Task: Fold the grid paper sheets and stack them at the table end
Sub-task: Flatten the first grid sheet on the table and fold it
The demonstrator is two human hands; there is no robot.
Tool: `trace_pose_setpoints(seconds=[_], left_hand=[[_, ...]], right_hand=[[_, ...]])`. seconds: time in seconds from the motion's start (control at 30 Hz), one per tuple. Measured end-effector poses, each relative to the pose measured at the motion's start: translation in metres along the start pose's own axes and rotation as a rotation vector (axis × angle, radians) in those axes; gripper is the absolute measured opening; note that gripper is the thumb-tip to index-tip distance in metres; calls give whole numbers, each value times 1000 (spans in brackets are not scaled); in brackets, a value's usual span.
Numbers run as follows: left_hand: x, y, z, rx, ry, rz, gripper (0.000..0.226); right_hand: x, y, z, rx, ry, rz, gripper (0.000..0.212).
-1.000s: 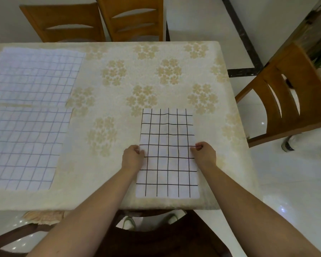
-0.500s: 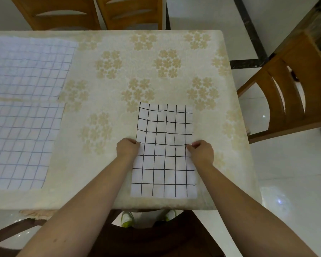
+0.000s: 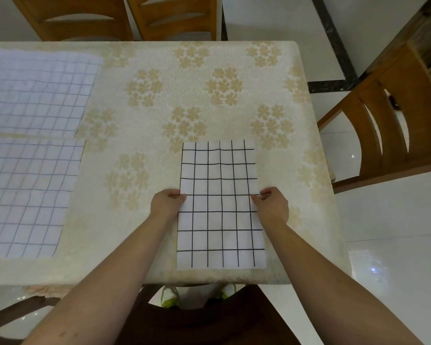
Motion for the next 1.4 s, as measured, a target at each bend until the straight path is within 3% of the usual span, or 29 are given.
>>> trace_pose_setpoints(seconds=[0.47,0.6,0.77,0.97,1.4], left_hand=[[-4,-2,4,-56,-67,21,21],[-3,-4,8,-60,-88,28,9],[-5,-5,6,-25,-69,40,16],[-8,-11,6,-125,-53,101,20],[-23,-26,12,-359,-109,156,18]], right_hand=[[-3,-2,-9,-41,15,24,26],[-5,1,-4,-116,65,81,32],[-2,5,3,-129,117,182,38],[0,1,1,99,39,144,33],[-15,10,-13,450,251,366,31]])
Point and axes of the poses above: each hand's wrist, its own x-axis towards the middle knuckle, its own y-axis out of the palm, z = x × y, the point moved 5 cm from there along x, towards the middle knuckle, and after that the axes turned 4 degrees about y, right-handed, at the moved point
